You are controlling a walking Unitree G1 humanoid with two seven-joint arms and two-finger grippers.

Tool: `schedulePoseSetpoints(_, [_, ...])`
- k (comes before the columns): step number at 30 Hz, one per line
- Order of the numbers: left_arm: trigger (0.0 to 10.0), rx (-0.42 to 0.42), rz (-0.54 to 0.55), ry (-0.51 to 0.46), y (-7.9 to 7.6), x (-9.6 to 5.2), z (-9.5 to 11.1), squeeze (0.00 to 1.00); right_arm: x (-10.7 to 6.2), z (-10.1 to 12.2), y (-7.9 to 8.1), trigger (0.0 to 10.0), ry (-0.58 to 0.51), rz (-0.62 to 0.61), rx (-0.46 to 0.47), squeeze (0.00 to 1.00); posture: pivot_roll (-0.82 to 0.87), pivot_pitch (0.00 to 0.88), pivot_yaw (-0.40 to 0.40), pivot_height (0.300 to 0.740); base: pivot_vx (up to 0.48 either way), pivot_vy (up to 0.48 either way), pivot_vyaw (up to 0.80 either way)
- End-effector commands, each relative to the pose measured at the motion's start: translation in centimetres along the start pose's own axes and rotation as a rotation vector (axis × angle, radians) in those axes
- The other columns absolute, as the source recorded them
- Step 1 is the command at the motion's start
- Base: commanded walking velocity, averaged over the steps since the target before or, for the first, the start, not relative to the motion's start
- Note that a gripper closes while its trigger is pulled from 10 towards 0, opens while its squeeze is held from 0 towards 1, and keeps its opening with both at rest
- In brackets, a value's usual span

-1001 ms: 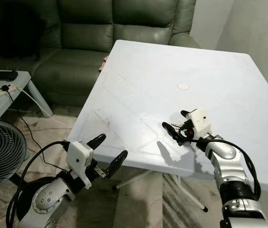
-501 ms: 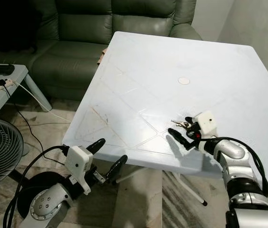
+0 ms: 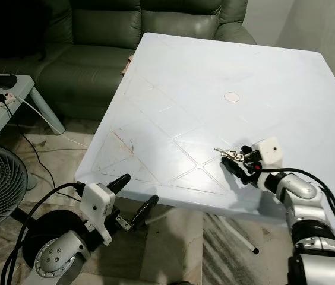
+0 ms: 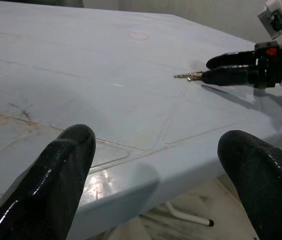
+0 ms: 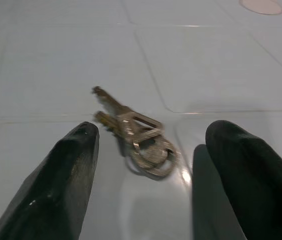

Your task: Hang keys on a hook

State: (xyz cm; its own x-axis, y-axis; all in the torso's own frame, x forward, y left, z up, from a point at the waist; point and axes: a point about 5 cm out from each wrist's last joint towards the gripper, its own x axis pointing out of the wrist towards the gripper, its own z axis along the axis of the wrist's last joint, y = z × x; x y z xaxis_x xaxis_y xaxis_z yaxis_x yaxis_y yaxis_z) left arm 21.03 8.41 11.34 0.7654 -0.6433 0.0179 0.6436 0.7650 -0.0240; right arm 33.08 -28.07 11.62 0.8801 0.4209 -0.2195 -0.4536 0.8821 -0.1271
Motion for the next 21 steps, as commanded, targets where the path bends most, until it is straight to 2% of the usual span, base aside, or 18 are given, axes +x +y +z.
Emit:
schedulePoseSetpoints(1, [10.0,0.01,-0.008,0.002,-0.26,-0.14,0.22,0.0,-0.16,0.42,-0.43,4.8,-0.016,-0.014,-0.005,0.0,-0.04,0.165,-0.011,0.74,0.0,0.0,0.0])
schedulePoseSetpoints(2, [10.0,0.009,-0.014,0.001,-0.41,0.03,0.24,0.0,-0.2,0.3,-0.38,4.2,-0.014,-0.011,-0.007,0.0,-0.04,0.165,-0.011,0.74,0.0,0.0,0.0])
schedulePoseSetpoints(4, [10.0,0.011,-0.02,-0.001,-0.5,0.18,0.29,0.0,-0.21,0.24,-0.33,3.9,-0.017,-0.009,-0.005,0.0,-0.05,0.166,-0.01,0.74,0.0,0.0,0.0])
schedulePoseSetpoints(5, [10.0,0.011,-0.022,-0.003,-0.54,0.27,0.33,0.0,-0.23,0.21,-0.32,2.9,-0.018,-0.01,-0.003,0.0,-0.05,0.166,-0.01,0.74,0.0,0.0,0.0])
schedulePoseSetpoints(8, [10.0,0.016,-0.024,-0.005,-0.51,0.36,0.41,0.0,-0.3,0.1,-0.3,2.5,-0.019,-0.009,0.0,0.0,-0.05,0.167,-0.006,0.74,0.0,0.0,0.0])
schedulePoseSetpoints(9, [10.0,0.016,-0.024,-0.005,-0.48,0.34,0.41,0.0,-0.34,0.06,-0.32,0.5,-0.019,-0.01,-0.002,0.0,-0.05,0.168,-0.005,0.74,0.0,0.0,0.0])
schedulePoseSetpoints(10, [10.0,0.016,-0.025,-0.005,-0.46,0.32,0.41,0.0,-0.37,0.04,-0.33,0.5,-0.018,-0.011,-0.004,0.0,-0.05,0.168,-0.005,0.74,0.0,0.0,0.0])
schedulePoseSetpoints(11, [10.0,0.016,-0.025,-0.003,-0.43,0.3,0.4,0.0,-0.4,0.05,-0.37,0.0,-0.019,-0.012,-0.004,0.0,-0.05,0.169,-0.004,0.74,0.0,0.0,0.0])
schedulePoseSetpoints(21, [10.0,0.01,-0.028,0.004,-0.57,0.18,0.29,0.0,-0.64,0.15,-0.66,0.0,-0.028,-0.025,-0.004,0.0,-0.05,0.175,-0.002,0.74,0.0,0.0,0.0])
